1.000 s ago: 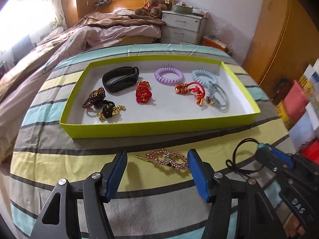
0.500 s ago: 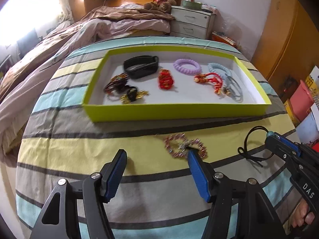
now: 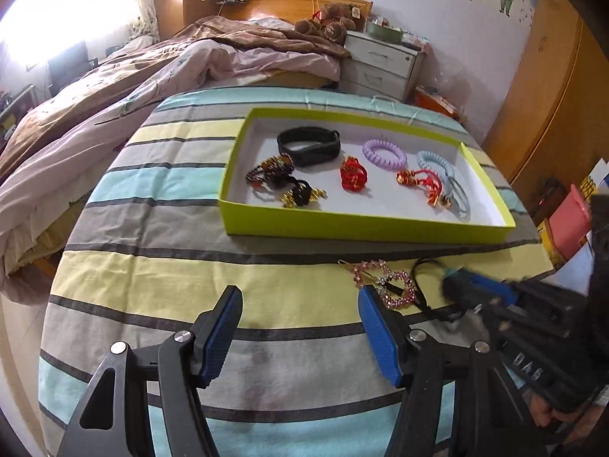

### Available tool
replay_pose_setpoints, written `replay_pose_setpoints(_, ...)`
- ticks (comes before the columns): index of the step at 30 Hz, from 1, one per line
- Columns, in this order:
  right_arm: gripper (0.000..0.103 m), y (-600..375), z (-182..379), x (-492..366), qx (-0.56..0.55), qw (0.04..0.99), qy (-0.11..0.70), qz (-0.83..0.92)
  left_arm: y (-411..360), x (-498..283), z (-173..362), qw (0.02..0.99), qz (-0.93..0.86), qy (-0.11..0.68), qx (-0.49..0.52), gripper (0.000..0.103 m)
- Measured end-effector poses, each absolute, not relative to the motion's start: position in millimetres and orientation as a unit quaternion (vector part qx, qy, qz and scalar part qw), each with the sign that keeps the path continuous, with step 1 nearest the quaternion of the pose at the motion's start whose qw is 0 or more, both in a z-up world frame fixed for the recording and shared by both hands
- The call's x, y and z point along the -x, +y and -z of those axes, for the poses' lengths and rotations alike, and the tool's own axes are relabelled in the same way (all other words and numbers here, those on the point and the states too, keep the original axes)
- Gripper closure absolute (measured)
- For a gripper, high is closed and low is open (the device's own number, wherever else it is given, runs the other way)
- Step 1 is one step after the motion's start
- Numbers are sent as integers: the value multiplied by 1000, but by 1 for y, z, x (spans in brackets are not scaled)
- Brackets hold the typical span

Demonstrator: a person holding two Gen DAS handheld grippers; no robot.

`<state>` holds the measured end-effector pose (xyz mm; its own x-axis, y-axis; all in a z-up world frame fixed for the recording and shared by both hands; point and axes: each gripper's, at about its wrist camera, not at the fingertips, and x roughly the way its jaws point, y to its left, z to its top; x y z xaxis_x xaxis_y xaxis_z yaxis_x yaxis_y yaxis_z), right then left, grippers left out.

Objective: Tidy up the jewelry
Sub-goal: 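Grasp the pink beaded hair clip with the left tool while the right tool holds the black cord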

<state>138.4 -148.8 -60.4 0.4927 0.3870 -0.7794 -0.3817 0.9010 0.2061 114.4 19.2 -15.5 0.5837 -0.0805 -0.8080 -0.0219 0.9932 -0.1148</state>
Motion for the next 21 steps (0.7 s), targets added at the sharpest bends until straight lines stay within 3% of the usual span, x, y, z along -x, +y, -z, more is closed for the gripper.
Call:
replay_pose_setpoints(11, 87, -129, 64, -121, -53, 807, 478, -343, 30, -112, 11, 889, 14, 452, 71, 40)
replay_pose_setpoints(21, 87, -183, 48, -114, -76, 856, 443, -254, -7, -127, 24, 876, 56, 471, 85, 40)
